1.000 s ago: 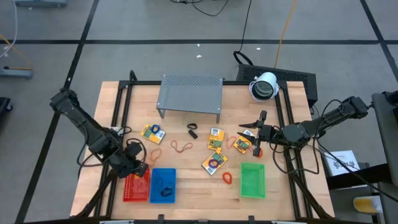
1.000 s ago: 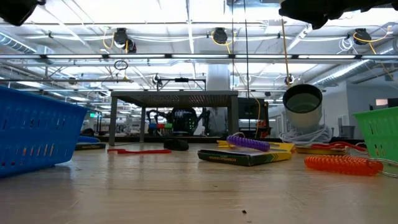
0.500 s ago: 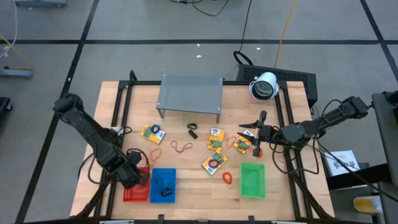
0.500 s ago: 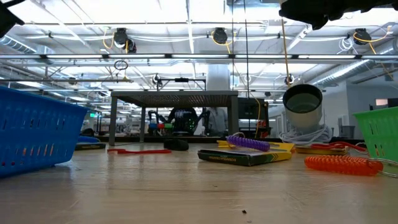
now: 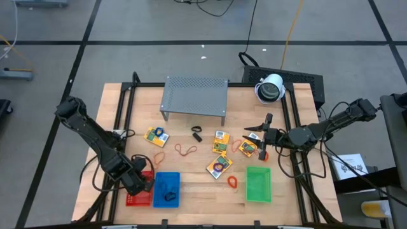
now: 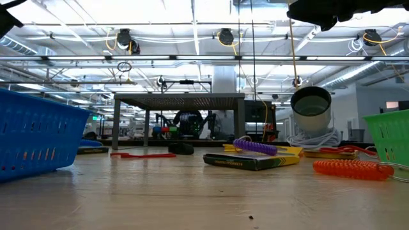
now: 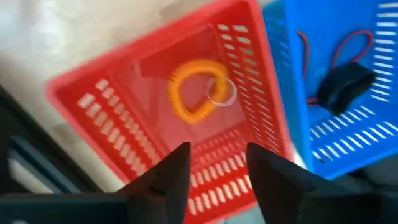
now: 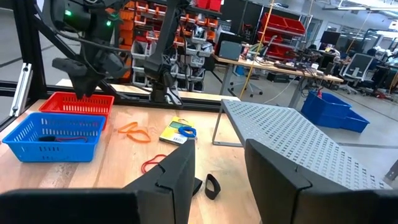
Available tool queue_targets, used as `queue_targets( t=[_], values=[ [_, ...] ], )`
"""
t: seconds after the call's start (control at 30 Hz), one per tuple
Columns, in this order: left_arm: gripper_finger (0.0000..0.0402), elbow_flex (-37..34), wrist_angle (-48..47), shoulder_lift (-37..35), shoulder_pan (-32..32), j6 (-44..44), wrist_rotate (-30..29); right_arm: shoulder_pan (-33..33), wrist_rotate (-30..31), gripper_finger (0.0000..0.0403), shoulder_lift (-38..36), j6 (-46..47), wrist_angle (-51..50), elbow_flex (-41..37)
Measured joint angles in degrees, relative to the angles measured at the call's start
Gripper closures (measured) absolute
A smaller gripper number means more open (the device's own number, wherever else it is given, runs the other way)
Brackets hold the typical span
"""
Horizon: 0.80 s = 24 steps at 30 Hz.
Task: Pick & Place Office Desk Supplies
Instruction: Put the yellow crayon box into the green bin
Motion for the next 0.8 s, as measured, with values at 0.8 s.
queue_targets(
  t=[0.8],
  values=[
    [0.0238,0.0,-24.4,-17.2,12.9,1.0,-27.9,0.0,0.0,0.0273,0.0,-0.6,-1.7,0.0]
  ],
)
